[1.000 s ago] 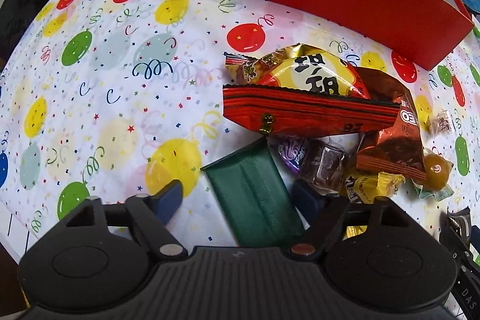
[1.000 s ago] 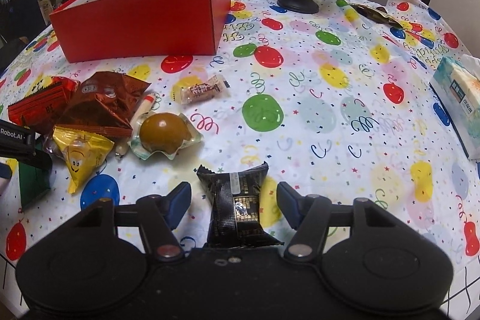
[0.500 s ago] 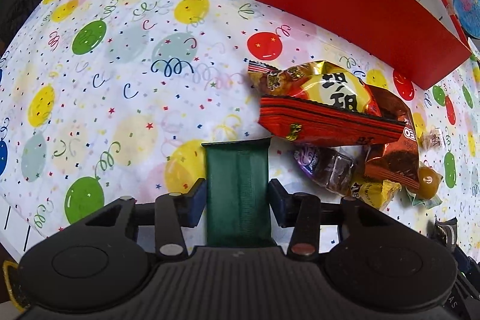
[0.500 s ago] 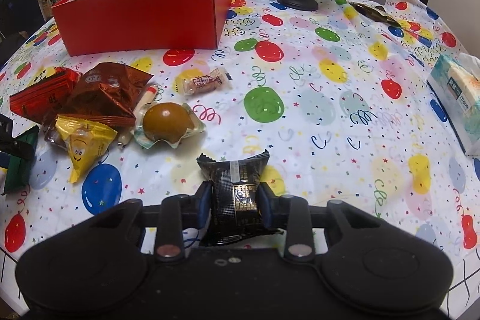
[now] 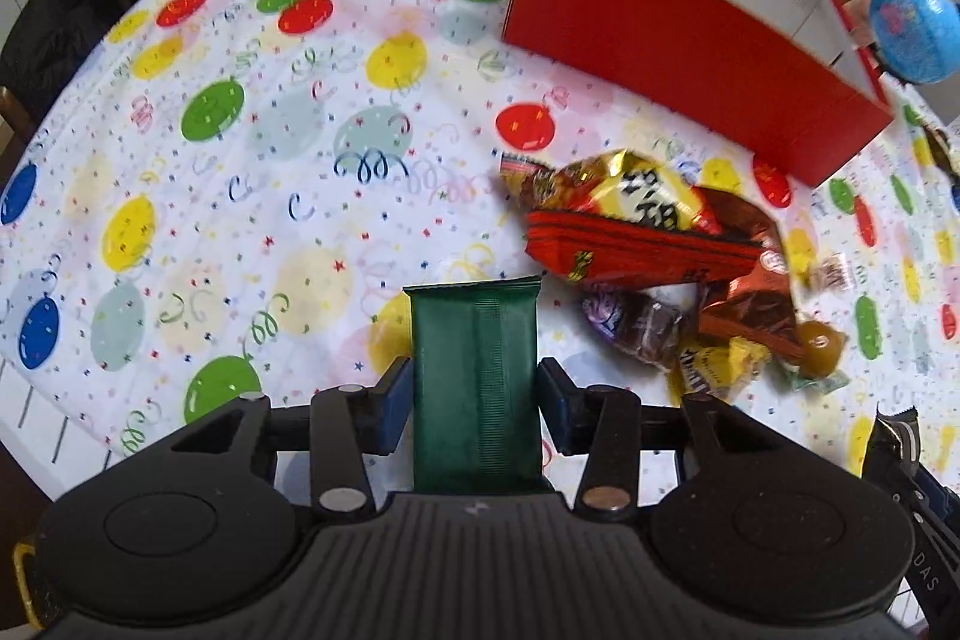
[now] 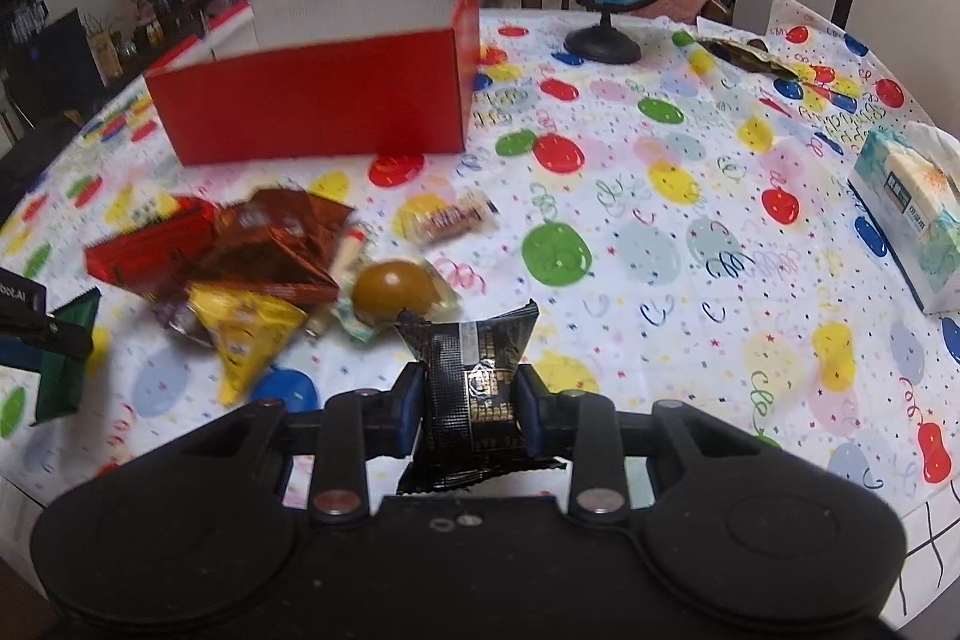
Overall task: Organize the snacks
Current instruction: 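Carry the green bar and black packet into the red box and release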
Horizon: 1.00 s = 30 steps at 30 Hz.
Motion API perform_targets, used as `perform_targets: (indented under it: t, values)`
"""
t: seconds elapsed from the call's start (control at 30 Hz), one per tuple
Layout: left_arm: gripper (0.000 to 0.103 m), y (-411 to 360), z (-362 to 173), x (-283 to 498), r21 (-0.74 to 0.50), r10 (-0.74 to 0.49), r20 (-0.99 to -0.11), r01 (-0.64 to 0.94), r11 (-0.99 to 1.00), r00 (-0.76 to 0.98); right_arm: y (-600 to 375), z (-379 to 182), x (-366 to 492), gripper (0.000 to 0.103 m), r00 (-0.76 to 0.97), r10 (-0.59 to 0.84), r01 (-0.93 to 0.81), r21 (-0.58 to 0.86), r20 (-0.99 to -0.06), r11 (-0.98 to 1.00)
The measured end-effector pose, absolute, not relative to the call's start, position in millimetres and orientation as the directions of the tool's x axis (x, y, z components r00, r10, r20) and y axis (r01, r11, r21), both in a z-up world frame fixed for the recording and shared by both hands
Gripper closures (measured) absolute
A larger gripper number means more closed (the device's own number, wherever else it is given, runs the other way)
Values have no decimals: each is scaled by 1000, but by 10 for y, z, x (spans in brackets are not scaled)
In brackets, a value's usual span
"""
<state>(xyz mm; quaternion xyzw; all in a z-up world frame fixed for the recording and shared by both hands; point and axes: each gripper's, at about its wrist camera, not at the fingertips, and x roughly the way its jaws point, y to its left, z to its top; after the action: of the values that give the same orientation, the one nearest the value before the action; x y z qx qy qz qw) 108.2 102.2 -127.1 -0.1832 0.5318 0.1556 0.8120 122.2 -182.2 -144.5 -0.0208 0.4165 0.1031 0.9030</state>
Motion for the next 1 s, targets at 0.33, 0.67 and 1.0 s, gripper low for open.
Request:
perform_targets:
  t: [0.33,0.67,1.0]
  values:
    - [59,975,-847,990,-146,65,-875,-390,909,480,-1659,-961,1163,72,688,241,-236,104,-684,966]
    - [59,927,-422,1141,-150,64,-809,-310,939,584,-1435,-504,1317,72,743,282,-276,105,-607,955]
    - [59,972,-99,1536,-126,75,-760,-260,957,646,-1252,-220,1685,72,773,287,-280,102,-566,954]
